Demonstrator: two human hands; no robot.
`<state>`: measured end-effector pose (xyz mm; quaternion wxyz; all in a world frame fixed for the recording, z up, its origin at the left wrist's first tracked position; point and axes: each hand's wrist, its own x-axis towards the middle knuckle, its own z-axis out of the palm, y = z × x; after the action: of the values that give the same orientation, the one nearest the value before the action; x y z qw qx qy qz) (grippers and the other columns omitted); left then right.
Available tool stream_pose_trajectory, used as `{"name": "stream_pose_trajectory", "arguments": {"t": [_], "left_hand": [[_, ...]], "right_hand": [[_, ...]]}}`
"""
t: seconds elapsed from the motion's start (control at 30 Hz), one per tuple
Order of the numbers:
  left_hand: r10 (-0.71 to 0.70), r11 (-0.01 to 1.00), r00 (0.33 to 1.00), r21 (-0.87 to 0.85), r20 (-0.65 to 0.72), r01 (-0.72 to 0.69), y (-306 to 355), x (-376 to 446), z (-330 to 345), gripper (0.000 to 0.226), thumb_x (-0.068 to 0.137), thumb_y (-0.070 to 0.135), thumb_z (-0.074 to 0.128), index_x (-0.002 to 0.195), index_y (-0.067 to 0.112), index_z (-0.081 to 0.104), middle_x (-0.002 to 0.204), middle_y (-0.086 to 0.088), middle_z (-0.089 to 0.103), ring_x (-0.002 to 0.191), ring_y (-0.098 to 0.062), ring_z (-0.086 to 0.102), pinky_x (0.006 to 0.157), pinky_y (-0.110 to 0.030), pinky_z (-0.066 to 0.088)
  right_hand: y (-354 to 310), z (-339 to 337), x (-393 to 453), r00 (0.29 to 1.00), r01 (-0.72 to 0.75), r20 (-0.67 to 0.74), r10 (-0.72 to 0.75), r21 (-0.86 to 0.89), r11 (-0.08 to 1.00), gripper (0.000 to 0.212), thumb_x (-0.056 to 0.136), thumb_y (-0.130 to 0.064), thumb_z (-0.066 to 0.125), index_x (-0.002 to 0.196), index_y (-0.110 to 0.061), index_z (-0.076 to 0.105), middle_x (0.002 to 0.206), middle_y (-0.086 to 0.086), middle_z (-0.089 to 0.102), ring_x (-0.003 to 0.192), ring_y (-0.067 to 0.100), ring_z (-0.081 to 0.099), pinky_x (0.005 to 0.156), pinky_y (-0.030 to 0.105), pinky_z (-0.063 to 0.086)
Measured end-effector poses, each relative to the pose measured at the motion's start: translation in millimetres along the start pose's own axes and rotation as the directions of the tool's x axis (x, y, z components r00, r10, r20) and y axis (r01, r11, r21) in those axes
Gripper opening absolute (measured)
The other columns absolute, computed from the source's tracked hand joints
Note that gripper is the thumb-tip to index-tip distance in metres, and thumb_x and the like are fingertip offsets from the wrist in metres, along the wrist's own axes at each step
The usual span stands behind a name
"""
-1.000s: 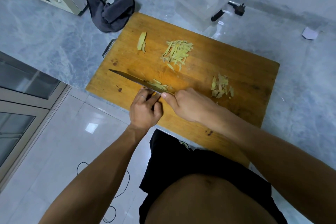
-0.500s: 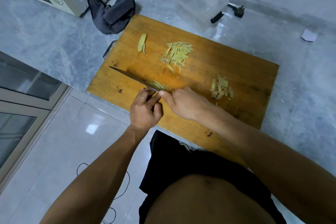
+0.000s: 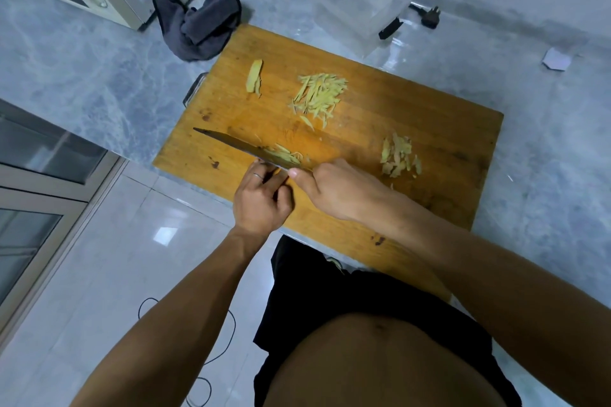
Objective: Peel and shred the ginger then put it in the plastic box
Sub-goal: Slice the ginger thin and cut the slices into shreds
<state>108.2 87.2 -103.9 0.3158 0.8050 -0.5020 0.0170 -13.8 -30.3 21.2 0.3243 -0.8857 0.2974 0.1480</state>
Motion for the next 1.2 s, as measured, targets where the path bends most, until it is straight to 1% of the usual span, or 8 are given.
{"name": "stream_pose_trajectory", "arguments": {"t": [0.13,0.3,0.47,0.57,0.67,0.83,1.0,1.2], "left_hand": [[0.006,1.000,1.000,-0.002,0.001,-0.006,-0.2,-0.1,0.9,0.033,0.086,0.014,0.046,0.094,0.006,0.077,0.092,-0.016,0.062,0.086,-0.034,0.058,0.070,-0.032,0.047],[-0.006,1.000,1.000,-0.007,-0.020,0.006,1.4,-0.3,-0.3,0.030,0.084,0.013,0.048,0.089,0.008,0.077,0.086,-0.013,0.060,0.079,-0.031,0.056,0.065,-0.027,0.040],[0.005,1.000,1.000,-0.024,-0.019,-0.005,-2.3,-0.4,4.3,0.034,0.086,0.014,0.045,0.097,0.005,0.077,0.092,-0.017,0.062,0.089,-0.029,0.055,0.076,-0.042,0.053],[-0.001,1.000,1.000,-0.026,-0.019,0.000,-1.5,-0.1,2.3,0.033,0.086,0.013,0.047,0.094,0.005,0.077,0.091,-0.016,0.062,0.087,-0.029,0.055,0.075,-0.041,0.053],[0.006,1.000,1.000,-0.013,-0.026,-0.006,-1.3,0.4,0.8,0.030,0.085,0.012,0.048,0.090,0.005,0.077,0.087,-0.015,0.060,0.082,-0.029,0.053,0.073,-0.040,0.052],[0.013,1.000,1.000,-0.025,-0.016,-0.014,-1.9,0.8,2.3,0.033,0.086,0.012,0.046,0.095,0.003,0.076,0.091,-0.018,0.062,0.089,-0.033,0.057,0.078,-0.043,0.054],[0.014,1.000,1.000,-0.005,-0.017,-0.014,0.2,0.6,-0.7,0.029,0.084,0.011,0.049,0.090,0.005,0.076,0.088,-0.014,0.060,0.083,-0.031,0.056,0.068,-0.028,0.044],[0.014,1.000,1.000,-0.016,-0.001,-0.014,0.9,0.3,0.0,0.032,0.085,0.011,0.047,0.096,0.005,0.077,0.093,-0.015,0.062,0.087,-0.033,0.059,0.071,-0.028,0.045]], "right_hand": [[-2.2,4.2,4.1,0.999,-0.032,0.002,0.032,0.007,0.999,0.062,0.103,-0.058,0.022,0.070,-0.013,0.049,0.070,0.006,0.043,0.066,0.034,0.049,0.058,0.034,0.037],[1.7,-1.7,-3.2,1.000,0.006,0.004,-0.005,-0.008,1.000,0.065,0.104,-0.057,0.024,0.063,-0.013,0.047,0.066,0.009,0.048,0.055,0.026,0.048,0.047,0.031,0.029],[0.2,2.9,6.1,1.000,-0.011,0.001,0.011,-0.003,1.000,0.064,0.104,-0.058,0.023,0.066,-0.013,0.049,0.068,0.008,0.049,0.059,0.029,0.050,0.055,0.033,0.037],[2.5,0.6,1.6,1.000,0.002,-0.006,-0.002,-0.009,1.000,0.065,0.104,-0.058,0.023,0.065,-0.012,0.048,0.068,0.009,0.050,0.057,0.026,0.050,0.050,0.033,0.036],[2.6,2.7,-0.1,1.000,0.009,-0.016,-0.009,-0.026,1.000,0.064,0.103,-0.058,0.024,0.064,-0.013,0.048,0.067,0.008,0.049,0.058,0.029,0.051,0.053,0.033,0.037],[2.9,2.4,3.1,1.000,-0.005,-0.002,0.005,0.010,1.000,0.065,0.104,-0.058,0.023,0.064,-0.012,0.047,0.069,0.009,0.051,0.060,0.030,0.052,0.050,0.032,0.034],[1.3,-0.1,-1.4,1.000,0.001,-0.004,-0.001,-0.022,1.000,0.064,0.104,-0.058,0.023,0.064,-0.013,0.047,0.067,0.008,0.048,0.058,0.028,0.049,0.048,0.031,0.029],[1.0,0.2,2.2,1.000,-0.010,0.003,0.010,0.004,1.000,0.065,0.104,-0.057,0.024,0.063,-0.012,0.047,0.065,0.008,0.050,0.055,0.026,0.049,0.048,0.031,0.033]]}}
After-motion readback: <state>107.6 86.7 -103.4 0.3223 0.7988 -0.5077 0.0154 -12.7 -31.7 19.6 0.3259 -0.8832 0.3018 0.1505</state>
